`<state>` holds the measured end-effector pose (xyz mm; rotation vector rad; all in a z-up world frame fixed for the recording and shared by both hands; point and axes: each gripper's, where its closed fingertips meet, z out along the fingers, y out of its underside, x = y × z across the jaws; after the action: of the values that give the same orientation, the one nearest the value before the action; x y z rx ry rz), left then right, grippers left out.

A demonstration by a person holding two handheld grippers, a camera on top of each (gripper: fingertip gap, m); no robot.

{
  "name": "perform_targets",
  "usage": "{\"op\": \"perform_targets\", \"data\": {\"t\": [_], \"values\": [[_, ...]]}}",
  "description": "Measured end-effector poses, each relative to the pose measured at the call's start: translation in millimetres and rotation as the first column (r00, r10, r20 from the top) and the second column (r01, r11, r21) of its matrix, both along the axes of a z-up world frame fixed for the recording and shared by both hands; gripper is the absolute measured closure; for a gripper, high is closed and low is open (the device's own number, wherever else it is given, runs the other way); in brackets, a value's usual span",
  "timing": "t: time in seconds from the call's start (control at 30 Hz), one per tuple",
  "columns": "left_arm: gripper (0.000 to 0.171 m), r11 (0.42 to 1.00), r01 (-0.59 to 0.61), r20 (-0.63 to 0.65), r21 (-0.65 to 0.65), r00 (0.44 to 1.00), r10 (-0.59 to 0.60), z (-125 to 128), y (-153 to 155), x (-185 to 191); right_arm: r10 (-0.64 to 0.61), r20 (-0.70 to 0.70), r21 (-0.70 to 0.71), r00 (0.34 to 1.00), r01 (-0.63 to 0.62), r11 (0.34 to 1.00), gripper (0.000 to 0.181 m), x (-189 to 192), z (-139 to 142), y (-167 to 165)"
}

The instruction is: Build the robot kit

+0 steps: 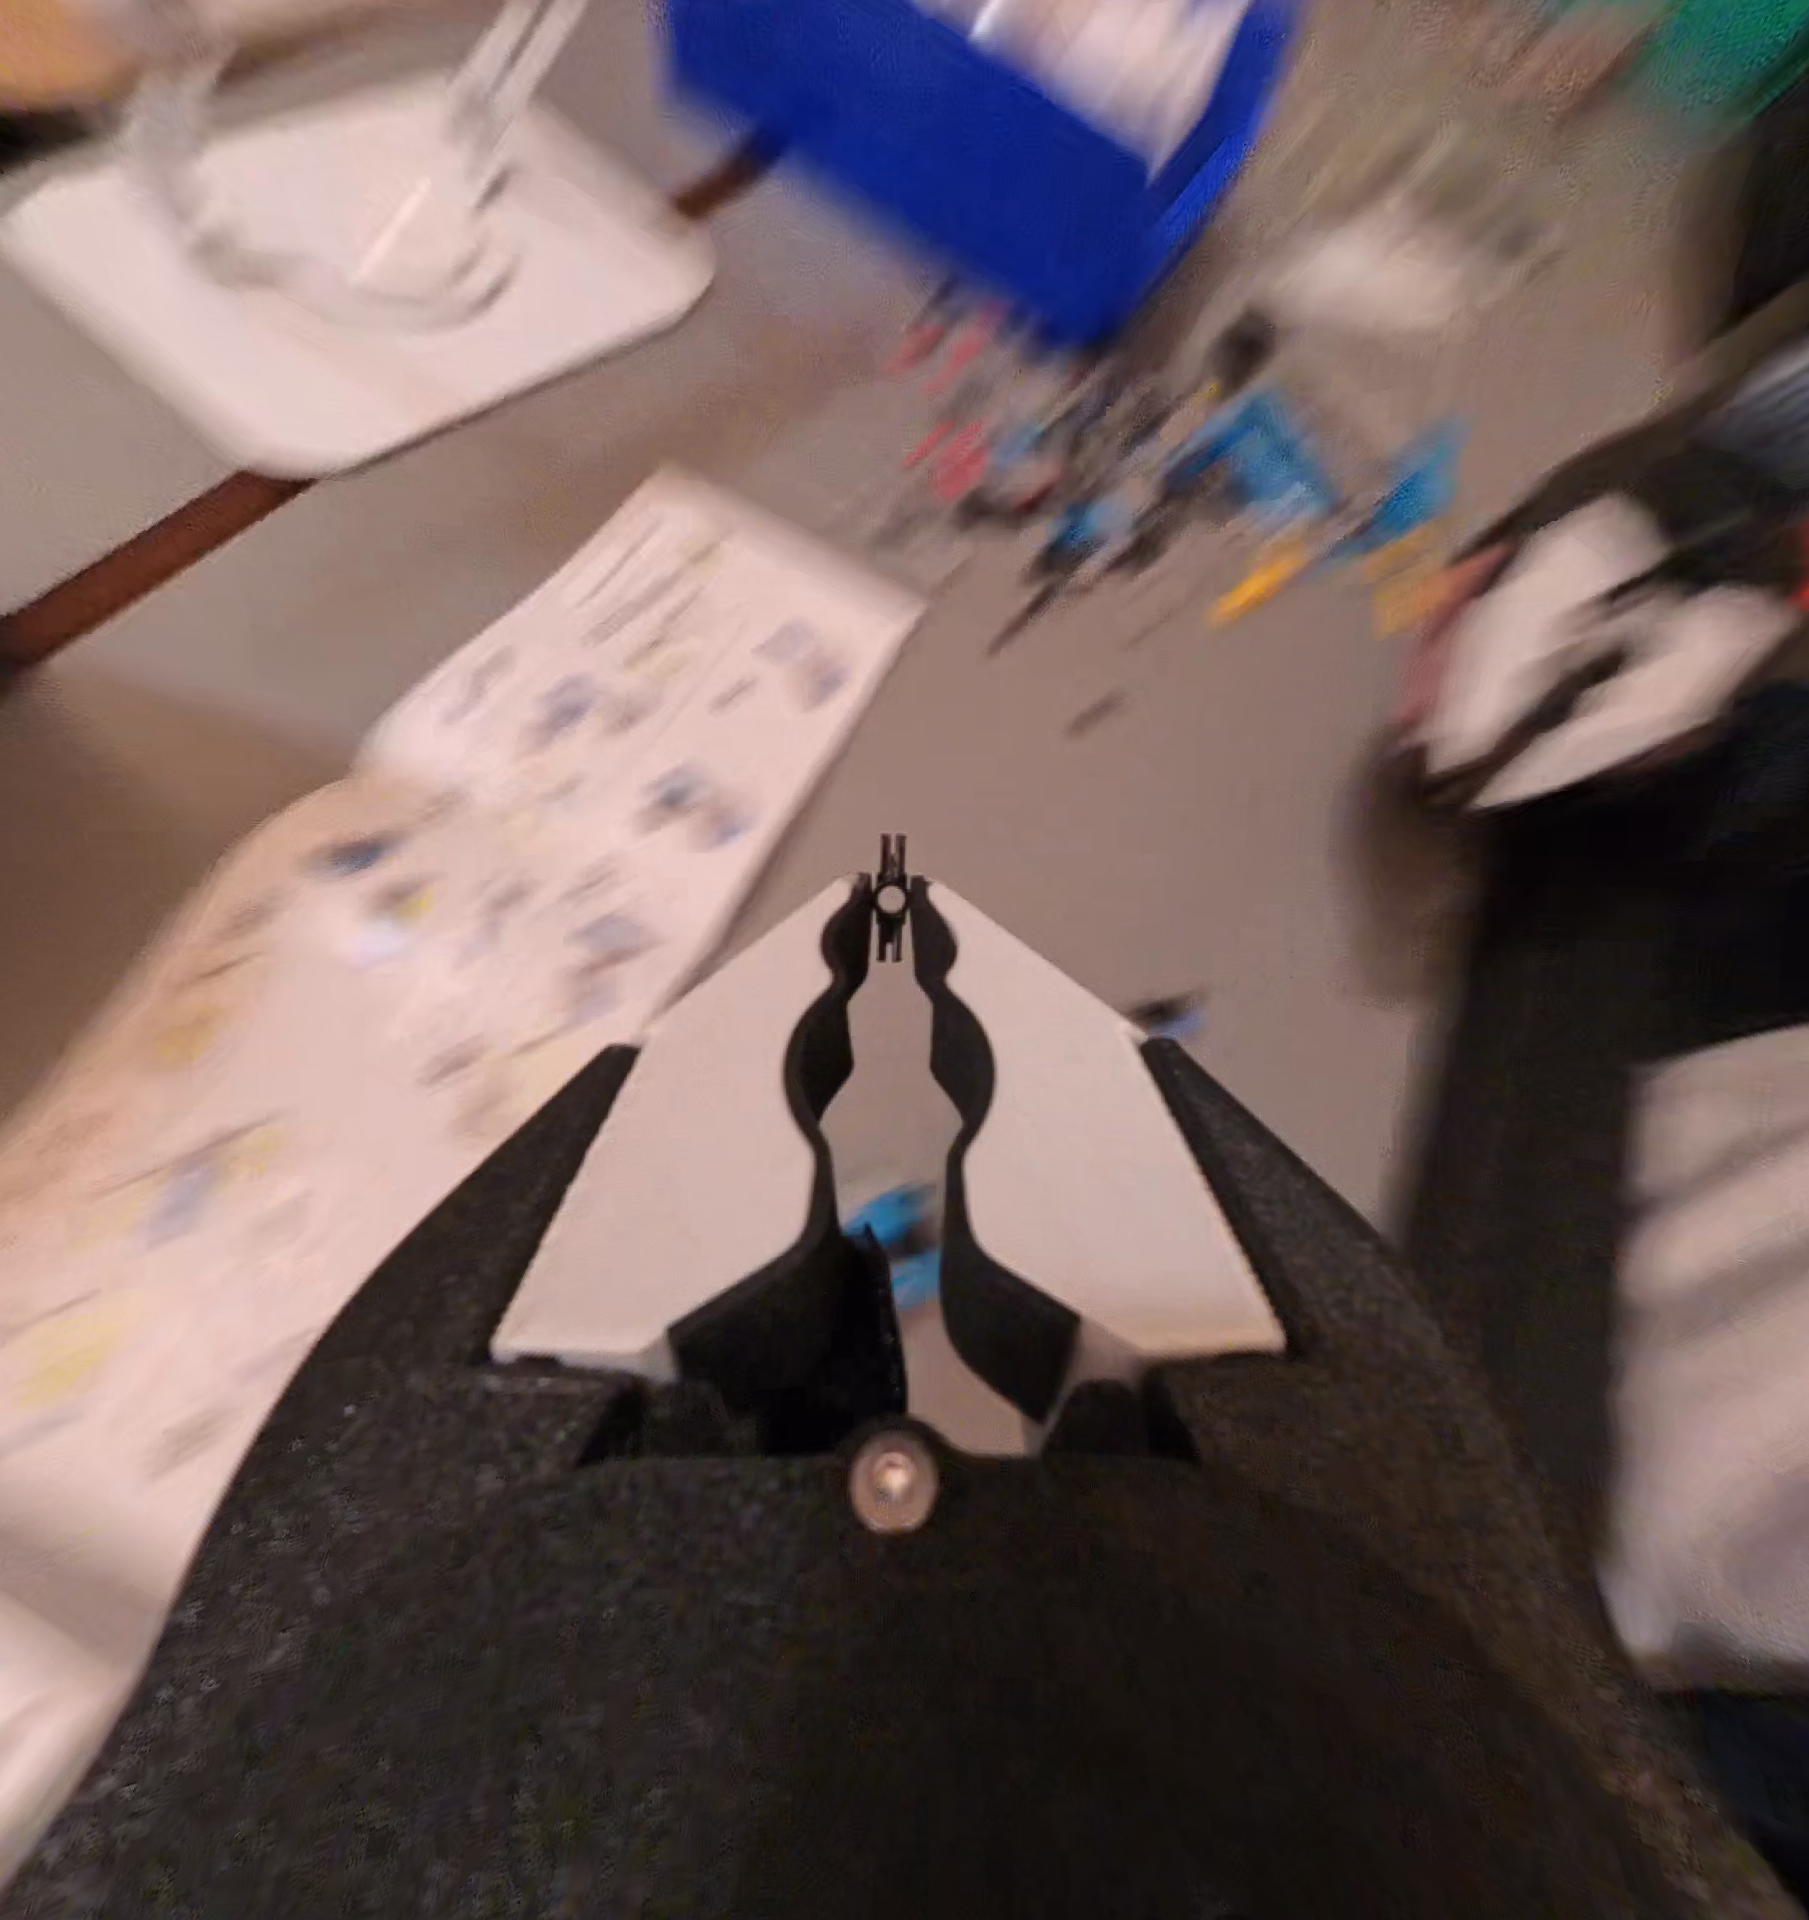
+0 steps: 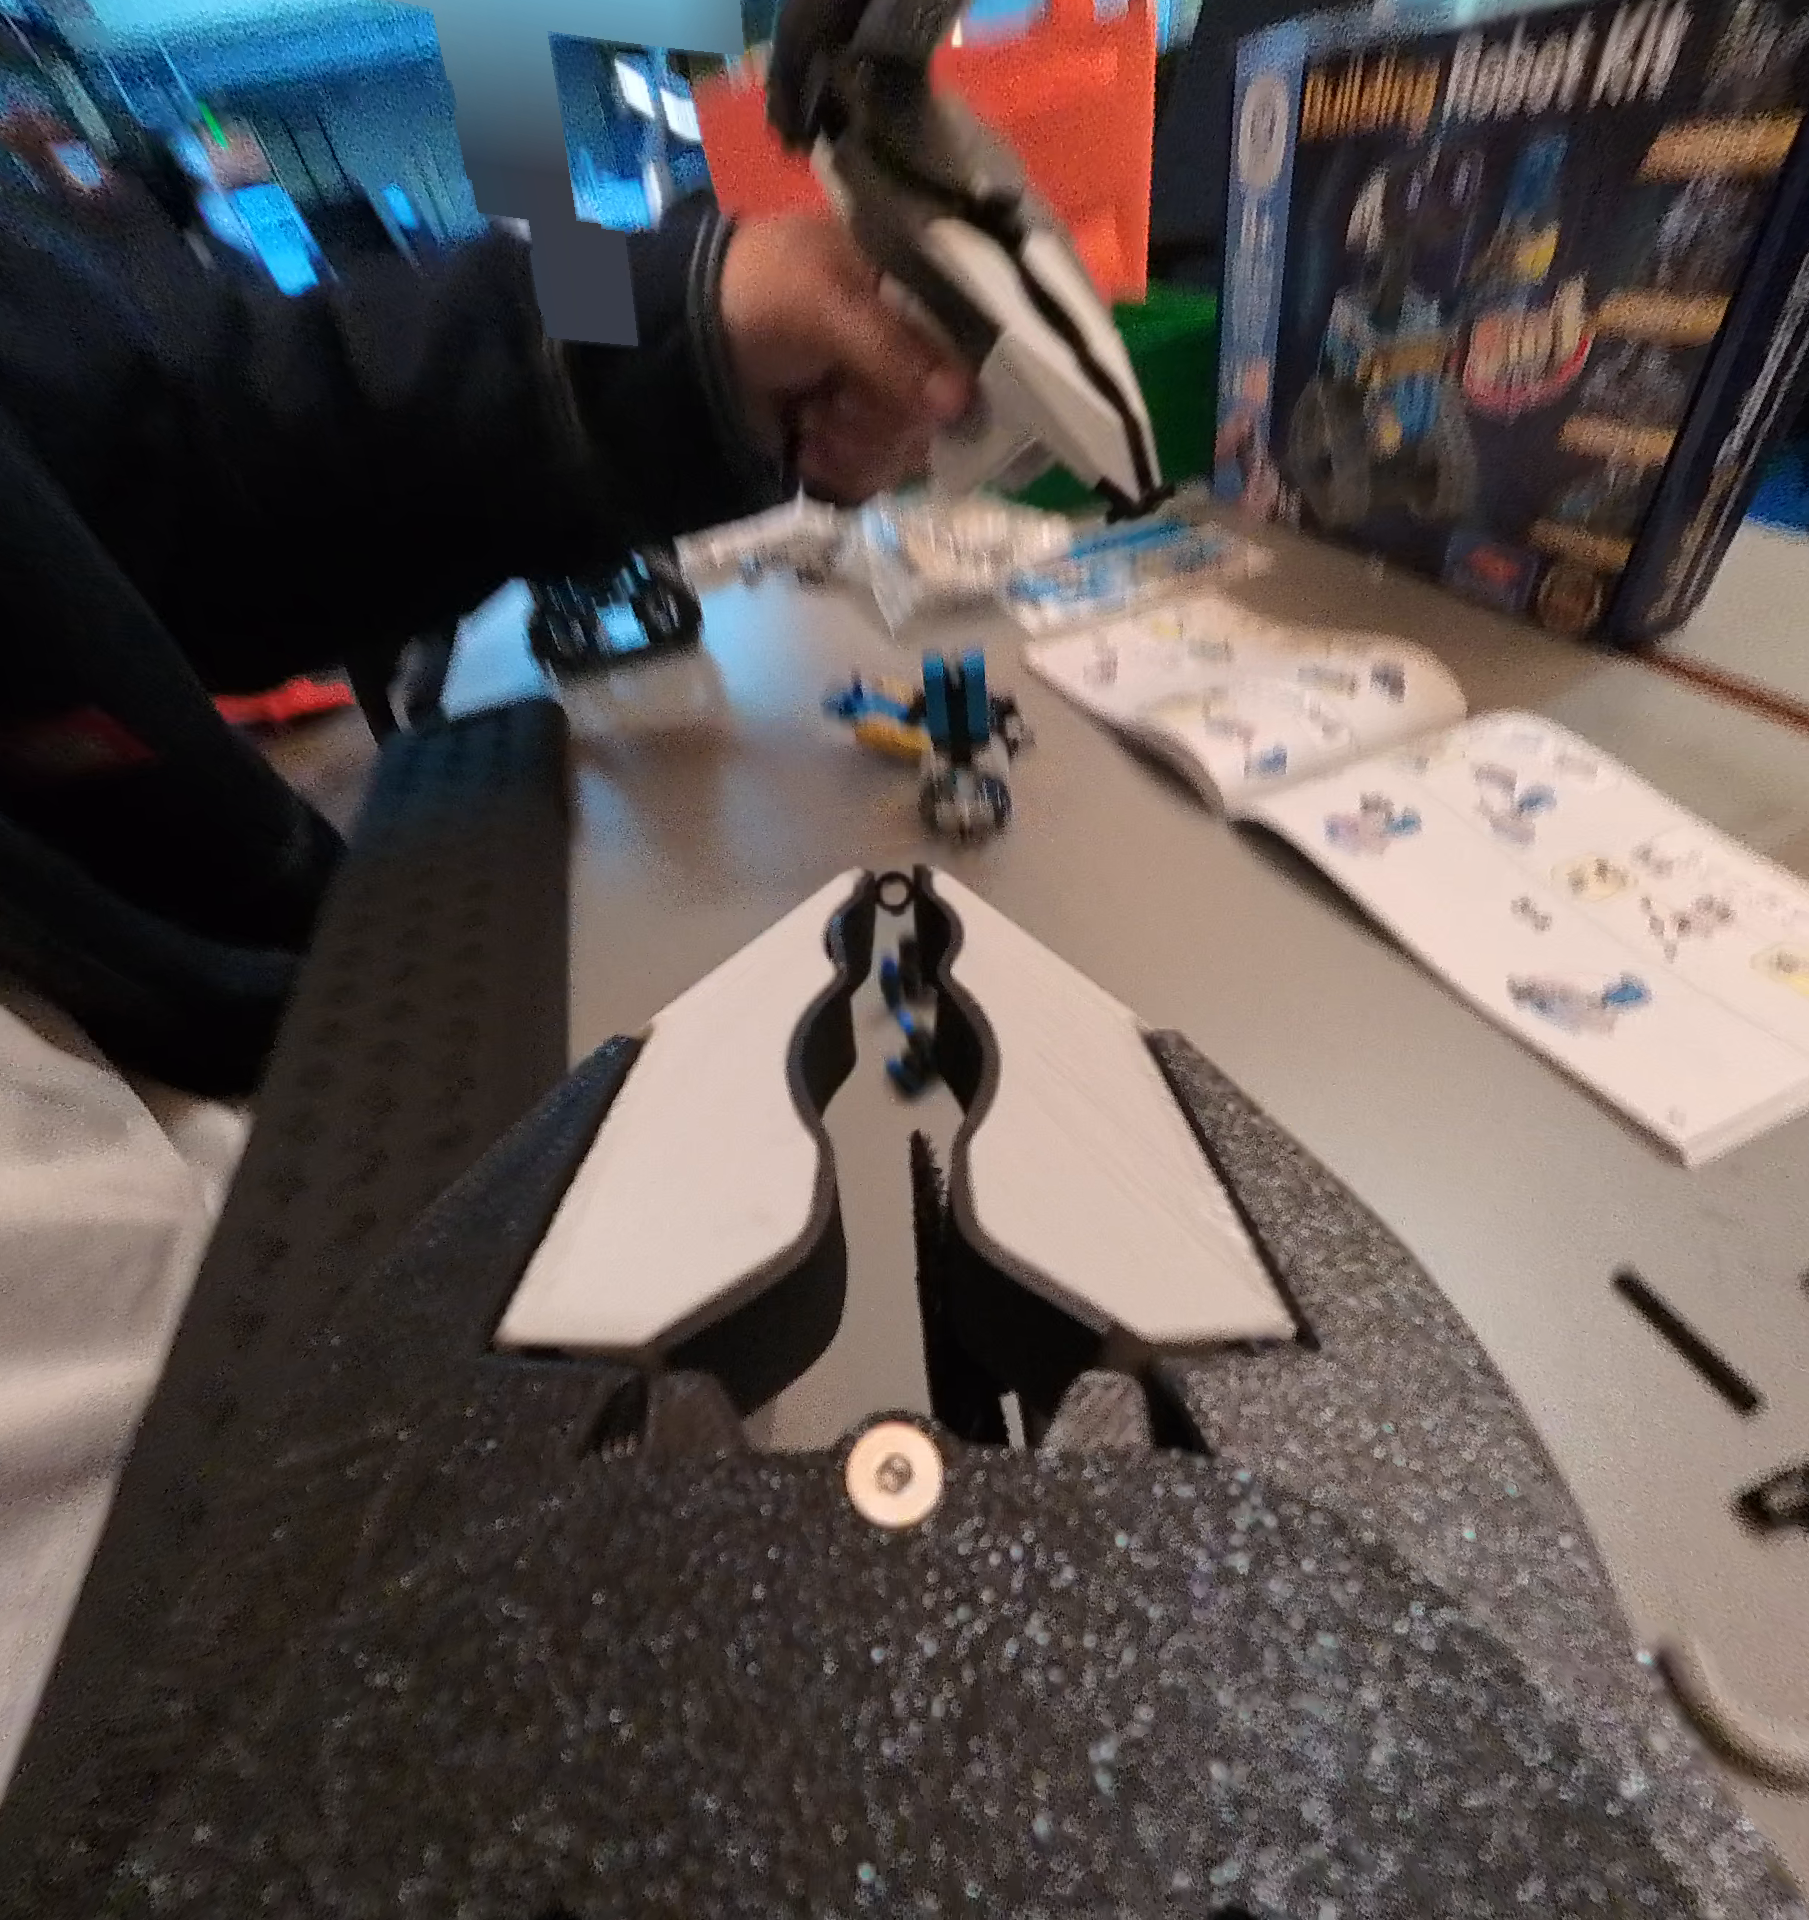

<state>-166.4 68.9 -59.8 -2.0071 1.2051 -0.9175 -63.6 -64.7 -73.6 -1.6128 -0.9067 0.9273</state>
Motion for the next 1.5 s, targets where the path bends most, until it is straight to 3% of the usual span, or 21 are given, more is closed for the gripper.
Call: {"op": "perform_targets", "data": {"t": [0.07, 0.13, 0.23, 0.43, 0.53, 0.6, 0.7, 0.83, 0.97, 1.5], "values": [[0.165, 0.989, 0.095, 0.277, -0.114, 0.959, -0.061, 47.0, -56.3, 37.9, 0.03, -0.154, 0.052, 0.988, -0.022, 0.998, 0.175, -2.7, 40.7, -1.2], [0.165, 0.955, 0.215, 0.456, -0.204, 0.884, -0.102, 64.9, -106.6, 65.7, 0.084, -0.243, 0.037, 0.966, -0.078, 0.996, 0.175, -9.2, 64.1, -1.2], [0.166, 0.894, 0.34, 0.62, -0.293, 0.779, -0.093, 64.5, -149.1, 84.8, 0.135, -0.283, 0.005, 0.95, -0.139, 0.99, 0.175, -17.3, 67.4, -5.8], [0.166, 0.846, 0.397, 0.721, -0.357, 0.693, -0.021, 42.3, -172.0, 86.7, 0.171, -0.286, 0.008, 0.943, -0.176, 0.984, 0.176, -20.8, 65.7, -24.4], [0.166, 0.872, 0.365, 0.692, -0.326, 0.72, -0.042, 32.2, -176.0, 85.4, 0.21, -0.255, -0.028, 0.944, -0.224, 0.974, 0.176, -26.1, 56.2, -27.7], [0.166, 0.916, 0.302, 0.608, -0.265, 0.789, -0.084, 17.0, -175.8, 83.9, 0.271, -0.231, -0.07, 0.935, -0.293, 0.953, 0.176, -28.2, 49.9, -33.9], [0.165, 0.985, 0.166, 0.371, -0.036, 0.918, -0.141, -17.2, -166.0, 77.6, 0.325, -0.106, -0.107, 0.94, -0.336, 0.936, 0.175, -27.5, 32.5, -37.0], [0.165, 0.968, 0.09, 0.201, 0.233, 0.97, -0.138, -41.3, -158.7, 70.8, 0.333, -0.024, -0.169, 0.943, -0.332, 0.928, 0.175, -29.6, 6.3, -34.0], [0.165, 0.927, 0.087, 0.135, 0.364, 0.98, -0.145, -46.5, -160.0, 71.4, 0.274, 0.077, -0.183, 0.959, -0.257, 0.949, 0.175, -36.4, -21.1, -24.1], [0.166, 0.899, 0.067, 0.106, 0.433, 0.987, -0.124, -46.7, -157.5, 72.3, 0.239, 0.028, -0.195, 0.971, -0.229, 0.954, 0.175, -38.5, -23.6, -18.5]]}}
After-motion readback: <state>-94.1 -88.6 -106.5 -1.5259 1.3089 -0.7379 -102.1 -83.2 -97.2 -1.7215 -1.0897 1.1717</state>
